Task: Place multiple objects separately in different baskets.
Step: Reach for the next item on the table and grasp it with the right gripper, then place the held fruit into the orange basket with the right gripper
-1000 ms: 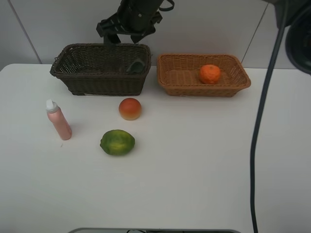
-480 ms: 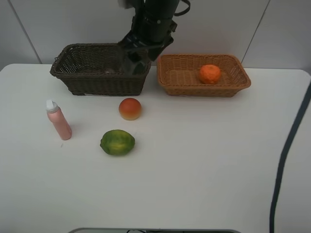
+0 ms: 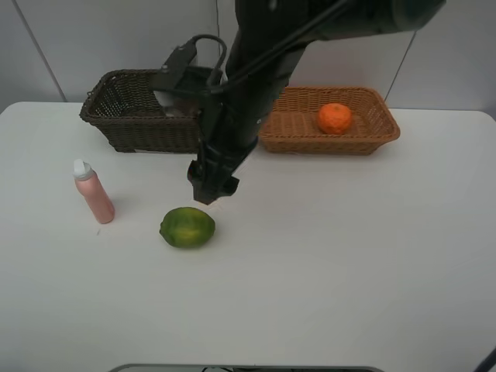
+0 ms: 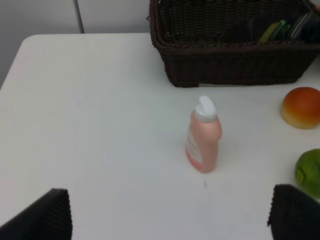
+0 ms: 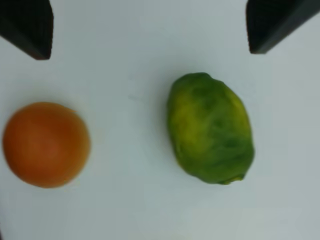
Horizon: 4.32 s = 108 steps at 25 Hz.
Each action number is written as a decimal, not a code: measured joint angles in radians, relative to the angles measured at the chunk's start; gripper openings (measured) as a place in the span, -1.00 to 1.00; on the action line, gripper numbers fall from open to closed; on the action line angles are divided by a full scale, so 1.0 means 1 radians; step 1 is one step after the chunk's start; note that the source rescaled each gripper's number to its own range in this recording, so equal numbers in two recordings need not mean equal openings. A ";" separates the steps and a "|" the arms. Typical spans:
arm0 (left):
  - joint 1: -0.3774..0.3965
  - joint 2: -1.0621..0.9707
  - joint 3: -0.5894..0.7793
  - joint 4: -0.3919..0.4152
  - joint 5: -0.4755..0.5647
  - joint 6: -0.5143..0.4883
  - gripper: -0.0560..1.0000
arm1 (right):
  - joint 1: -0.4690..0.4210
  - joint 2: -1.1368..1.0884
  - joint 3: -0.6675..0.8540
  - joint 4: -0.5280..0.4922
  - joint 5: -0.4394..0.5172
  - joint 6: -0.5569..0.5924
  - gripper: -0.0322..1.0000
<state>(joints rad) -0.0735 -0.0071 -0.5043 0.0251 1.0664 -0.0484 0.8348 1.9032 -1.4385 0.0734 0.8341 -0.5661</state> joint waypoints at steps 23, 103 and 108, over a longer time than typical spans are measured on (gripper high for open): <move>0.000 0.000 0.000 0.000 0.000 0.000 1.00 | 0.113 0.182 0.011 0.018 -0.220 -0.020 0.93; 0.000 0.000 0.000 0.000 0.000 0.000 1.00 | 0.057 0.314 0.011 0.019 -0.304 -0.020 0.52; 0.000 0.000 0.000 0.000 0.000 0.000 1.00 | 0.057 0.302 0.011 0.019 -0.294 -0.020 0.52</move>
<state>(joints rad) -0.0735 -0.0071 -0.5043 0.0251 1.0660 -0.0484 0.8922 2.2047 -1.4271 0.0922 0.5403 -0.5863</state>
